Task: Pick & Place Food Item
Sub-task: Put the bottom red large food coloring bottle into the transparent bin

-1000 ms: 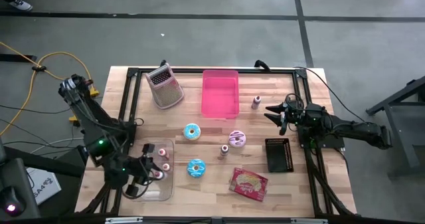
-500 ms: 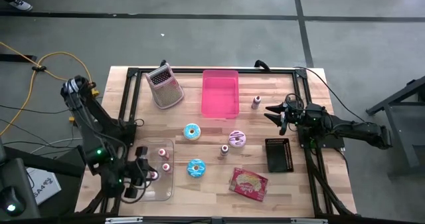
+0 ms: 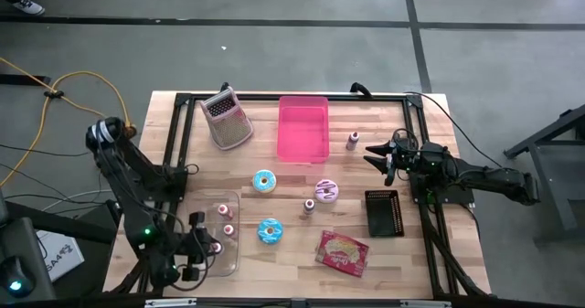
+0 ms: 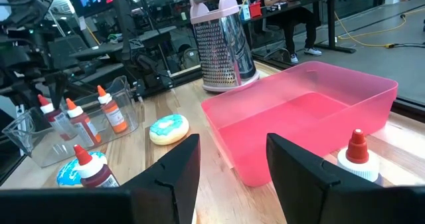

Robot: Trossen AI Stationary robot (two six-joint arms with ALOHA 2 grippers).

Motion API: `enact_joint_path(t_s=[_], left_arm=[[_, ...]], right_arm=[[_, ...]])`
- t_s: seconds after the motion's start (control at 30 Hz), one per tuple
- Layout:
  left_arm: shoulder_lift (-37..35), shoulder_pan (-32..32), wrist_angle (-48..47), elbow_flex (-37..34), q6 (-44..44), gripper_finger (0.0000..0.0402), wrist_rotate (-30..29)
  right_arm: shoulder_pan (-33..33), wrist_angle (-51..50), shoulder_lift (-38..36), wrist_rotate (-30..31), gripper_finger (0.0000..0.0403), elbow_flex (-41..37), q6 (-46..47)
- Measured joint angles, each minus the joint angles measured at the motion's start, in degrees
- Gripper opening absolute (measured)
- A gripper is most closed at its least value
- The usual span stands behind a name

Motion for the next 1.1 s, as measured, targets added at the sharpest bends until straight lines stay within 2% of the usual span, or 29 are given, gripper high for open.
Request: enact_joint_path(t_s=[0.23, 1.1], left_arm=[[3.1, -0.1, 2.4, 0.0, -0.9, 0.012, -0.6], [3.1, 0.0, 2.4, 0.0, -1.9, 0.0138, -1.9]], right_arm=[[0.0, 0.0, 0.0, 0.0, 0.016, 0.0, 0.0], [0.0, 0.0, 0.0, 0.0, 0.016, 0.0, 0.0]])
